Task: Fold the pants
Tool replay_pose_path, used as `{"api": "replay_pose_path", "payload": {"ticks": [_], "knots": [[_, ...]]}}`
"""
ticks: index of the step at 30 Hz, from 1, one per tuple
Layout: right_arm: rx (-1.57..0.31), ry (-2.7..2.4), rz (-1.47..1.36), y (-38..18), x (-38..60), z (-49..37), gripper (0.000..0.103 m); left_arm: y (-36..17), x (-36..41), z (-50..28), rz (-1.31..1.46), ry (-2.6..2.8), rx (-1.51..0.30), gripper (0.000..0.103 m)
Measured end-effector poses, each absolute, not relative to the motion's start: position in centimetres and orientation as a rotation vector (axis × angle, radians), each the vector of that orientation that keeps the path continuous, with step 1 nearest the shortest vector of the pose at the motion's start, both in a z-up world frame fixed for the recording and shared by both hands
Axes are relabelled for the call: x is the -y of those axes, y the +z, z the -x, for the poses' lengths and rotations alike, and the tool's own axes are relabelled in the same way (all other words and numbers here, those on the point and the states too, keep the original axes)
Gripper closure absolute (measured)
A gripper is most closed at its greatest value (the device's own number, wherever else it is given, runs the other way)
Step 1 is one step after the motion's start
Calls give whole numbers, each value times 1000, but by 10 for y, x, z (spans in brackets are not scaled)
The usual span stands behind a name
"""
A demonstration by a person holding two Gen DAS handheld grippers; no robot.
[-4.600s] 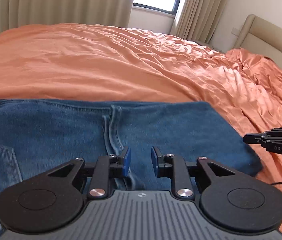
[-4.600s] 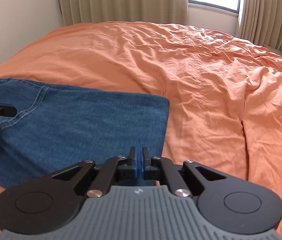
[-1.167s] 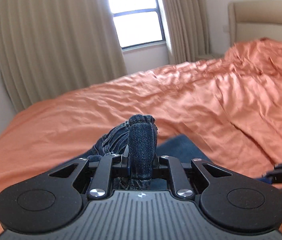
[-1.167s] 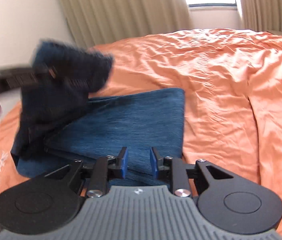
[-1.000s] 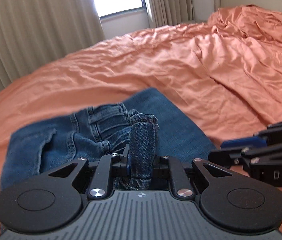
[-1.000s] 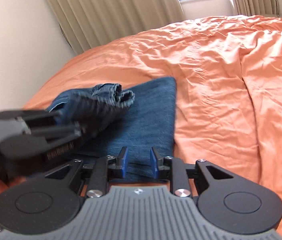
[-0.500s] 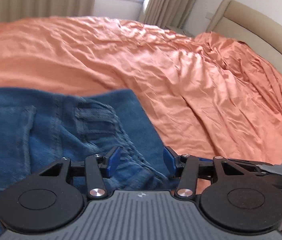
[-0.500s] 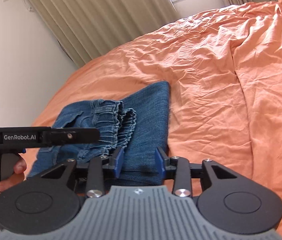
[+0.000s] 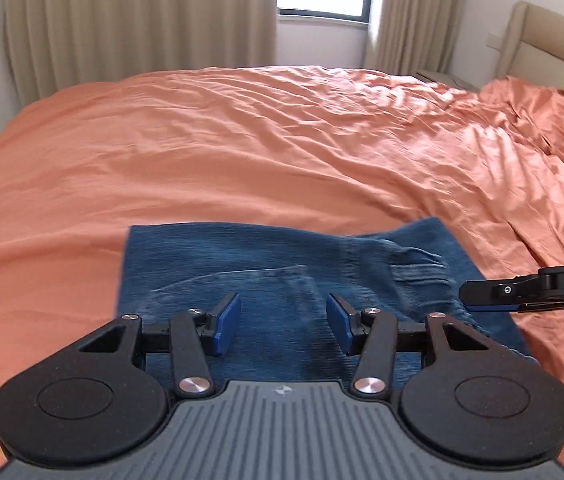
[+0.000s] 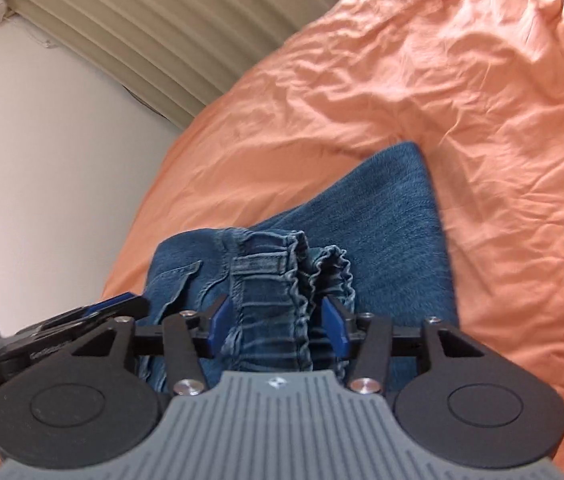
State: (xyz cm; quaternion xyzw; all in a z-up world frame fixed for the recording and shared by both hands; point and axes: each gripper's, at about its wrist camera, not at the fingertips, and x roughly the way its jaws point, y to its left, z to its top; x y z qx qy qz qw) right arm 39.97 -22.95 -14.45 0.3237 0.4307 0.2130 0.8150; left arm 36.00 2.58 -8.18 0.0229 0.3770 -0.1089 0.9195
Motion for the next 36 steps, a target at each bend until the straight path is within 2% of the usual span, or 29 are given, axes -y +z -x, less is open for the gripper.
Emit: {"api": "replay_pose_path", "payload": {"ticks": [5,6,7,8,11,13,18,21,23,25,27,32,36], "knots": [[-980,472,-785,-162,221,-429,53,-91,-63,-368,4,-182,-772,45],[-991,472,-792,-163,218,-433,57,-92,-69,-369,15,-175,-772,45],[-1001,462,-790,-164,215,-436,70,-94,-74,-370,29,-169,-773,45],[-999,452,-772,-162,213,-436,76,-94,-80,-370,47,-161,-773,45],[-959,438,-634,-139,201,-428,86,-94,-93,-366,86,-150,-766,45],[-914,444,-514,-113,187,-423,88,-92,-99,-363,92,-136,-752,45],[-766,521,-459,-33,175,-416,89,-86,-115,-356,159,-126,-714,47],[-754,463,-410,-15,183,-422,89,-78,-119,-353,191,-129,-690,47],[-805,385,-428,-26,199,-432,89,-75,-117,-355,186,-135,-686,48],[-872,306,-456,-50,219,-436,89,-74,-112,-359,173,-147,-689,55],[-939,255,-498,-81,235,-437,89,-75,-106,-365,154,-158,-682,55],[-968,200,-535,-129,248,-438,86,-93,-87,-392,100,-200,-702,60],[-987,184,-498,-146,245,-446,85,-113,-86,-421,97,-187,-748,70]]}}
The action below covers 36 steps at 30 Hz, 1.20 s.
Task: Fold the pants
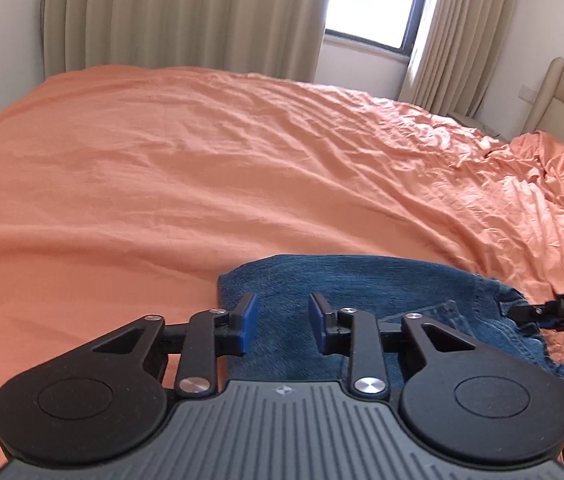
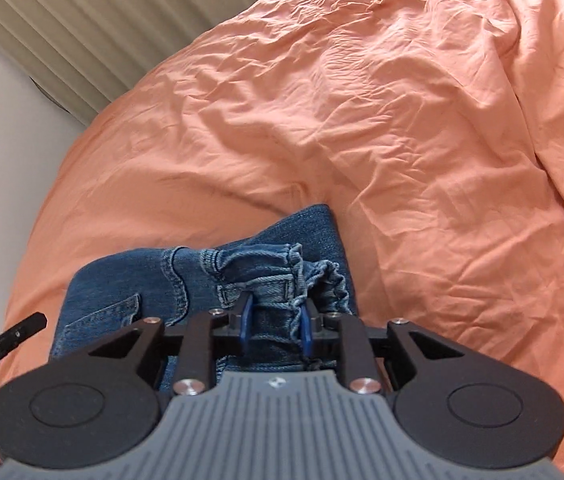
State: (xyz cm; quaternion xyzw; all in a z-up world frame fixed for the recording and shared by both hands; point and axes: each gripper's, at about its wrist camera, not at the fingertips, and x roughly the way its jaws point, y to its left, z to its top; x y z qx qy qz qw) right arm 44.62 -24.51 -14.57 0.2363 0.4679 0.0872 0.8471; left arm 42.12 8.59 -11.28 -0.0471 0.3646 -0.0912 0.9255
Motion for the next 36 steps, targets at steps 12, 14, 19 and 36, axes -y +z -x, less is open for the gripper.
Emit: {"api": "replay_pose_path", "payload": {"ticks": [12,14,19,36], "knots": [[-967,180,-472,-145,244,-443,79,-148,-60,-460,-159,-48,-872,74],[-949,178,-415,-131,240,-430,69,-134,-61,-447,-154,-52,-839,74],[-859,185,-329,-105,236,-374,68,-105,-63,-402,-141,-102,-787,74],[-711,137,-299,-129,228,-286,63,-92,-26,-233,-452,-240,-797,44]]}}
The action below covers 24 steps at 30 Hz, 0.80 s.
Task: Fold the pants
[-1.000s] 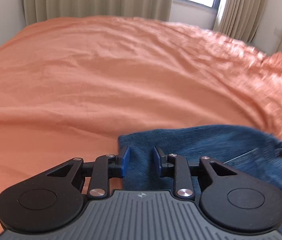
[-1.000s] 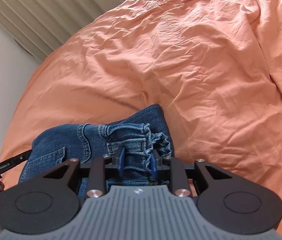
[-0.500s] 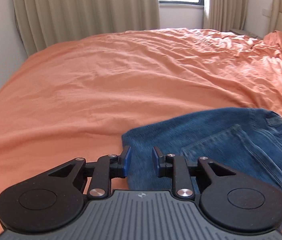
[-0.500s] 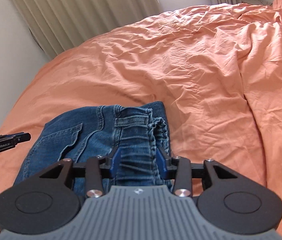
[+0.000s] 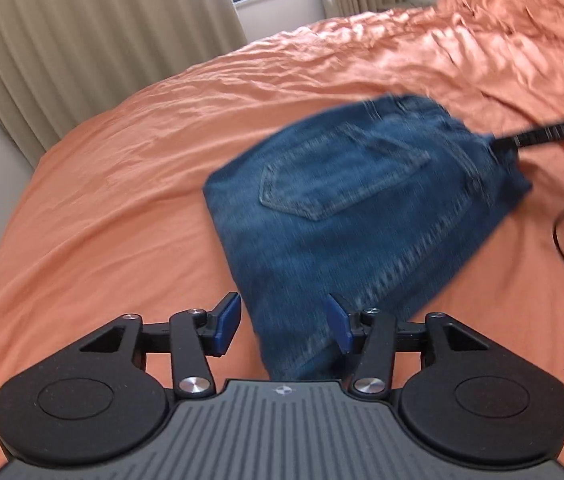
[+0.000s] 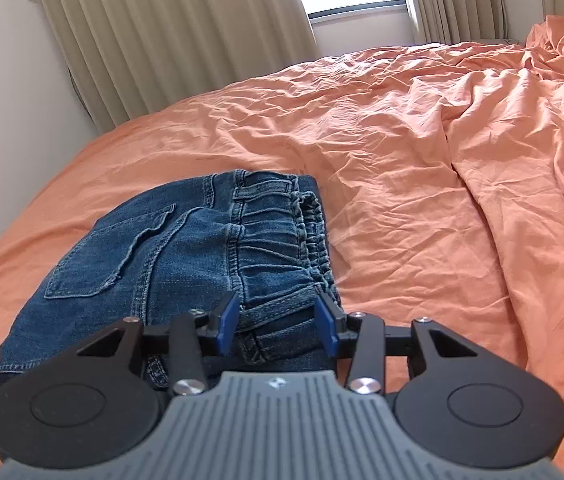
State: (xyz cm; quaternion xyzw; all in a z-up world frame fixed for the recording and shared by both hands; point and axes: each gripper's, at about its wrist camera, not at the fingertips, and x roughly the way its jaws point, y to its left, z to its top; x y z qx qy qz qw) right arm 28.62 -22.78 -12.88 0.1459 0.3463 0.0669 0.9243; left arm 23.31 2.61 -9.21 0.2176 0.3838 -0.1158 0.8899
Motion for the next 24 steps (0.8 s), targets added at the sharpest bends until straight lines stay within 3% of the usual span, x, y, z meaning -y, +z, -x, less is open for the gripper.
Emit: {"api": "replay_pose_path", "payload": {"ticks": [3,6,7,10,12,17,24], "knots": [[-705,133,-312,-131,228,-286,62,-111,-20,-225,-531,-215,-822,40],[-702,135,-320,-131,228,-287,61,-134,-18,-230,-583,-181,-866,45],[-701,137,-328,-132,229,-287,60,-138,-18,-233,-592,-165,-881,59],[-695,144,-349,-134,232,-286,59,-139,-19,-234,-595,-156,-895,83],[-698,146,-350,-135,232,-287,58,-133,-12,-226,-674,-155,-859,89],[-730,148,-349,-140,232,-289,55,-149,5,-200,-1047,-250,-843,94],[-773,131,-340,-157,232,-290,50,-198,9,-205,-1092,-271,-903,96]]}}
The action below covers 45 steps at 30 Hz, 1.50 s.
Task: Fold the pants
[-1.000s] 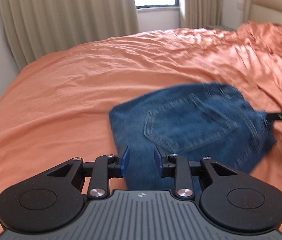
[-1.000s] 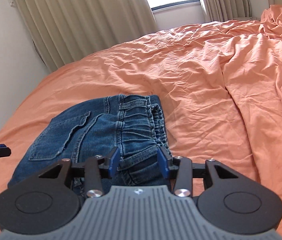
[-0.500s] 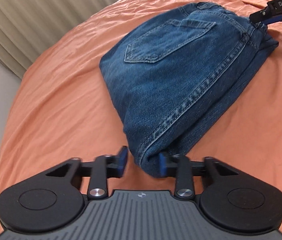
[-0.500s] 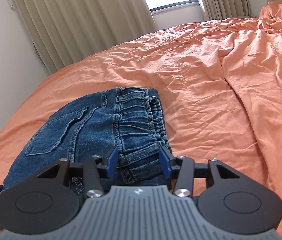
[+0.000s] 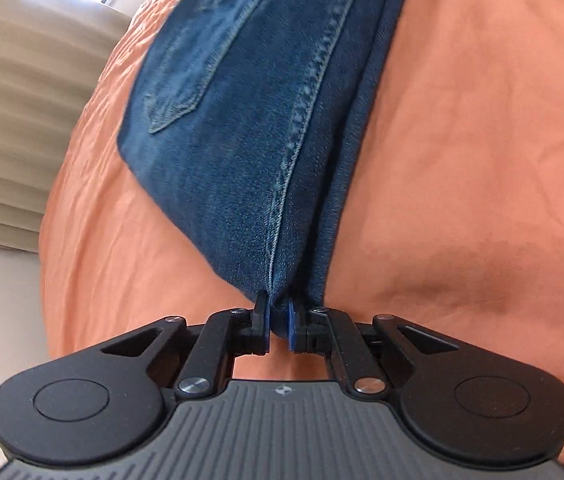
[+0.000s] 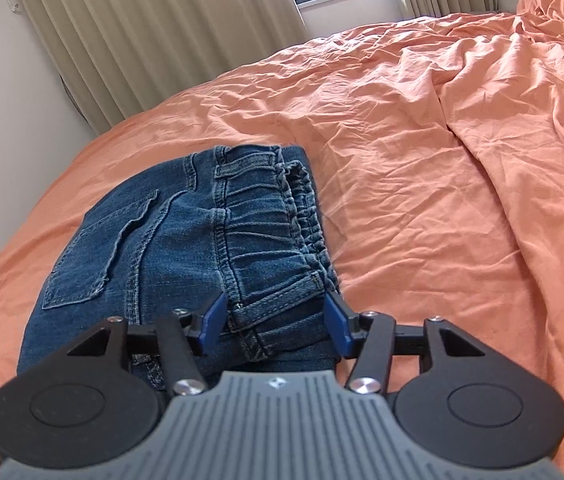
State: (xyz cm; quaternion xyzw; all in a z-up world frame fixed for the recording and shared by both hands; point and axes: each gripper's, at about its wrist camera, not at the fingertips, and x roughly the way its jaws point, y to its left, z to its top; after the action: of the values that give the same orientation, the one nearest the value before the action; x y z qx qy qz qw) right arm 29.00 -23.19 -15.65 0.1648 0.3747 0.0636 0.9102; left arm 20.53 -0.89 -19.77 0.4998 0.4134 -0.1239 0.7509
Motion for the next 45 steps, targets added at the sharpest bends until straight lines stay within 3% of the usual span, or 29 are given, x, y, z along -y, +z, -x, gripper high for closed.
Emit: {"api": "replay_pose_path", "payload": {"ticks": [1,5,17,21,30,35,39,45], "knots": [[-801,120,-348,-162,233,-292,40,-201,10,-205,-1100,-267,-901,97],[-833,137,-478,-176,246,-298,40,-191,9,-203,-1063,-254,-912,97],[-846,137,-365,-169,238,-284,42,-171,7,-200,-967,-231,-945,96],[-851,132,-339,-163,236,-277,42,-171,10,-182,-950,-252,-970,100],[-766,162,-376,-142,242,-251,42,-141,6,-169,-866,-207,-921,93],[-715,195,-422,-131,248,-248,29,-124,3,-177,-748,-213,-907,76],[-712,213,-504,-128,258,-251,28,-108,-11,-188,-541,-201,-867,56],[-725,214,-698,-135,288,-266,27,-92,-69,-232,-10,-121,-781,47]]}}
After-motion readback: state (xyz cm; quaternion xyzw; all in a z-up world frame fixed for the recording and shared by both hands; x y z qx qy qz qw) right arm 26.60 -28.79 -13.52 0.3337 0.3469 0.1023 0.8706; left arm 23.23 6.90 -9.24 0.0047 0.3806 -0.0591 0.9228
